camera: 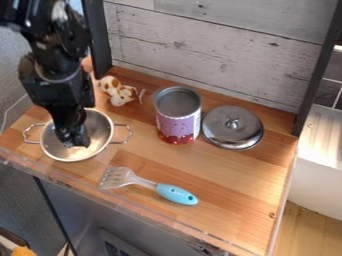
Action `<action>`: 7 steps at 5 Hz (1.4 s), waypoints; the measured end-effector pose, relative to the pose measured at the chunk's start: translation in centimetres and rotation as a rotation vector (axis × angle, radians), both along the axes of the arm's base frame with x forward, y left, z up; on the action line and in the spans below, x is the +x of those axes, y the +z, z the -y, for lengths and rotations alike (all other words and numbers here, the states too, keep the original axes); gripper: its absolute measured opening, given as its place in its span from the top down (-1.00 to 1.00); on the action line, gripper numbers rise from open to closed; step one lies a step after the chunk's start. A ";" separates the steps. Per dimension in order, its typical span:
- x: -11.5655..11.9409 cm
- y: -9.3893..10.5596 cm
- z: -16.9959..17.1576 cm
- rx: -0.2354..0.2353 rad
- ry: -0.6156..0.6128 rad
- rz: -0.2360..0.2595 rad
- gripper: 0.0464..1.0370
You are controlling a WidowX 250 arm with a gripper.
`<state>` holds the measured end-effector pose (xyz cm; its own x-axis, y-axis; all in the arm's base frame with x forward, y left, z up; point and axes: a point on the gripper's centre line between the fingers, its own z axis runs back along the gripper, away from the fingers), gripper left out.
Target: Move the silver pot to the upper right of table
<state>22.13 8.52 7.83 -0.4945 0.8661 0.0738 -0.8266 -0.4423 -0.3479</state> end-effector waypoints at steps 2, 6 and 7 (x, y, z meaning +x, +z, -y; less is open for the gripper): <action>-0.3 -2.3 0.5 -0.011 0.058 0.074 -0.93; 0.6 -5.3 -1.7 0.047 0.201 0.064 -0.81; 0.7 -5.7 -1.8 0.044 0.206 0.059 -0.22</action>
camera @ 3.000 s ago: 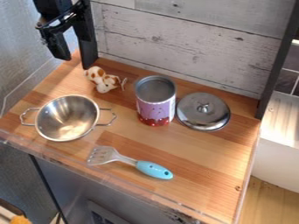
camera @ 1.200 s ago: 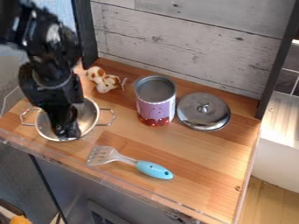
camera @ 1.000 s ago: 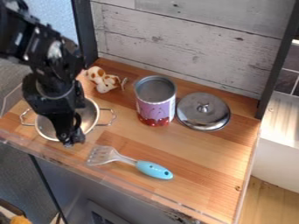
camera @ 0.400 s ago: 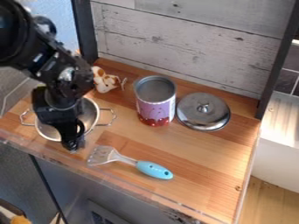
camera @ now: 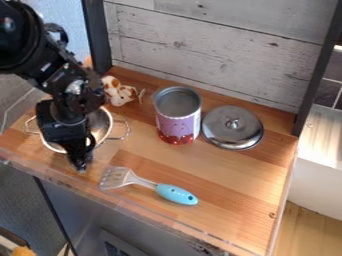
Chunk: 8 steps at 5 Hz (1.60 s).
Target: Move the silver pot to the upper right of table
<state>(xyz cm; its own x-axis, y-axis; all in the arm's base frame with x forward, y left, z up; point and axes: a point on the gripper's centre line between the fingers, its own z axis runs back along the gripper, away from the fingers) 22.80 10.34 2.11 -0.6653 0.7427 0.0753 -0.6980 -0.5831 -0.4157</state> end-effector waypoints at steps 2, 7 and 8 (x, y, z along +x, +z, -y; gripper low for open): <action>0.2 0.1 0.1 -0.011 0.014 0.019 0.81; -0.1 4.8 1.1 -0.055 -0.069 0.119 0.95; -0.4 6.0 3.1 -0.049 -0.142 0.140 0.95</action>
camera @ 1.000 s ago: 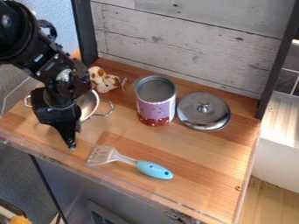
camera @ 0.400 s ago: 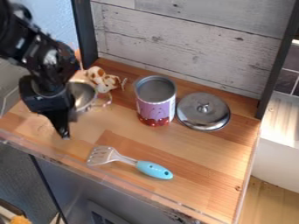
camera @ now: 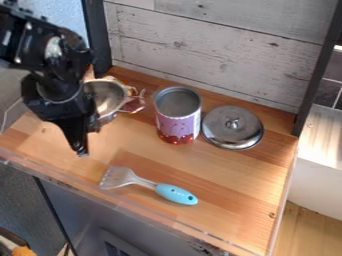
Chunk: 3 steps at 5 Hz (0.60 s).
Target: Move the silver pot to the upper right of table
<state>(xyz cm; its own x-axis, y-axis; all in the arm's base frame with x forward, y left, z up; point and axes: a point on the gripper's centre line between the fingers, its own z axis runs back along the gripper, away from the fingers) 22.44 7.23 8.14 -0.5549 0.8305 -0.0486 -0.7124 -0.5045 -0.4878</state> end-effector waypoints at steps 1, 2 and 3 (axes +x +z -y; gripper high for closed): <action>-0.5 1.3 2.7 0.005 -0.087 0.035 0.95; -0.7 2.3 6.0 -0.005 -0.189 0.059 0.95; -0.8 2.1 9.0 -0.022 -0.284 0.054 0.95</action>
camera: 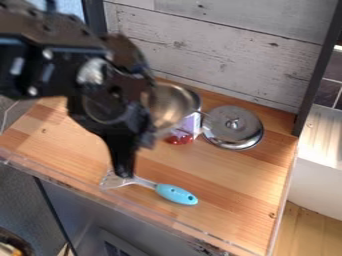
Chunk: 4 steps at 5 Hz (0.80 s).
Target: Move the silver pot to the upper right of table
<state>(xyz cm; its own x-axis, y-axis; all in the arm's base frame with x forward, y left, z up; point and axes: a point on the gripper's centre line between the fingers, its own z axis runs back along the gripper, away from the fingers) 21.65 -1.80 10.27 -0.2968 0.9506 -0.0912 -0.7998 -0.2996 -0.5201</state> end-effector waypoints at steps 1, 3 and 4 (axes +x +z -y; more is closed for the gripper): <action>-0.4 -1.2 2.5 0.007 -0.081 -0.043 0.95; 1.3 -4.3 5.9 0.058 -0.189 -0.129 0.95; 2.4 -6.0 7.2 0.092 -0.228 -0.159 0.95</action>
<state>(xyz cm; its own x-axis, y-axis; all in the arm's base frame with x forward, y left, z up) 24.08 -8.99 4.23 -0.0782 0.9965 0.0288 -0.9148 -0.0602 -0.3993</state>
